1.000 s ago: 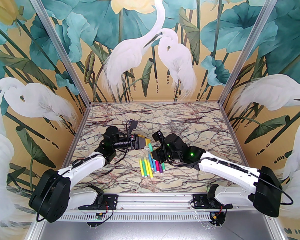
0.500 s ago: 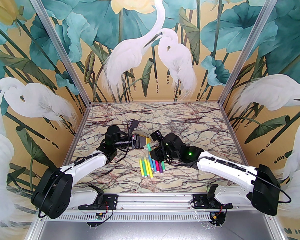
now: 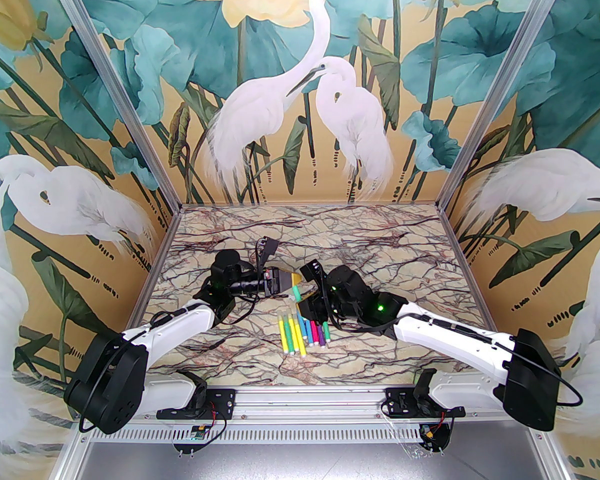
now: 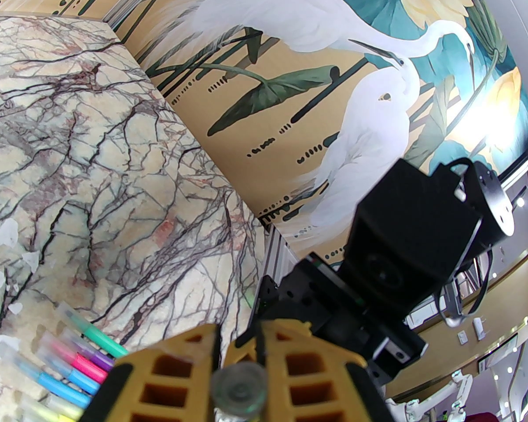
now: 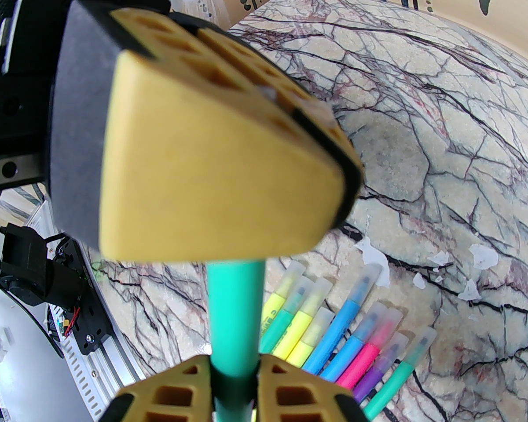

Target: Open the pen caps

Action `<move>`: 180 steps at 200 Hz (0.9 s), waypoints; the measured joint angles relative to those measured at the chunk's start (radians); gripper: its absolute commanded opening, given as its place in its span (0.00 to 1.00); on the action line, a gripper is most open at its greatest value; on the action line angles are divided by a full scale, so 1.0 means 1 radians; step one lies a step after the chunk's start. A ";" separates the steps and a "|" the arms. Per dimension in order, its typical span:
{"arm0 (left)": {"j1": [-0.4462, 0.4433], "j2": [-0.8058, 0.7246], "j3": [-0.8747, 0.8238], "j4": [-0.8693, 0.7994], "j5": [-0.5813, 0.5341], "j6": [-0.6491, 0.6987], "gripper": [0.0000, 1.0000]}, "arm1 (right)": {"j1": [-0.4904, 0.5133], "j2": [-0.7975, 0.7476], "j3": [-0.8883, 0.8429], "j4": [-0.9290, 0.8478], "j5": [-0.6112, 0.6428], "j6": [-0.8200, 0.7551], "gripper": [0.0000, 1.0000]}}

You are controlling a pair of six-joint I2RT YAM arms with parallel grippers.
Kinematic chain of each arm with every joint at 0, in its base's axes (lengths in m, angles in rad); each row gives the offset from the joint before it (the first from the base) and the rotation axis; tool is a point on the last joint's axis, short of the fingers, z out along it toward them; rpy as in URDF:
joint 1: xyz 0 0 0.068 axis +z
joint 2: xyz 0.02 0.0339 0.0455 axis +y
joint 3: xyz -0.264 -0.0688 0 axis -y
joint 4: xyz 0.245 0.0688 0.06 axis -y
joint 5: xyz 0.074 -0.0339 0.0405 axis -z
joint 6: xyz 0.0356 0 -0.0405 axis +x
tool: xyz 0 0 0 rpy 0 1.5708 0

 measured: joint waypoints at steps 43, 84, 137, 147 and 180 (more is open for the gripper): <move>0.000 0.005 0.040 -0.014 -0.001 -0.012 0.00 | 0.000 0.000 -0.002 0.034 0.012 0.007 0.45; 0.000 0.008 0.050 -0.016 -0.001 -0.034 0.00 | 0.000 0.002 -0.002 0.045 0.016 0.013 0.42; 0.000 0.008 0.050 -0.020 -0.001 -0.048 0.00 | 0.000 0.026 -0.002 0.053 0.016 0.013 0.40; 0.000 0.008 0.050 -0.020 -0.001 -0.051 0.00 | 0.000 0.034 -0.002 0.053 0.016 0.013 0.38; 0.000 0.013 0.050 -0.020 -0.003 -0.052 0.00 | 0.000 0.048 0.000 0.053 0.016 0.013 0.28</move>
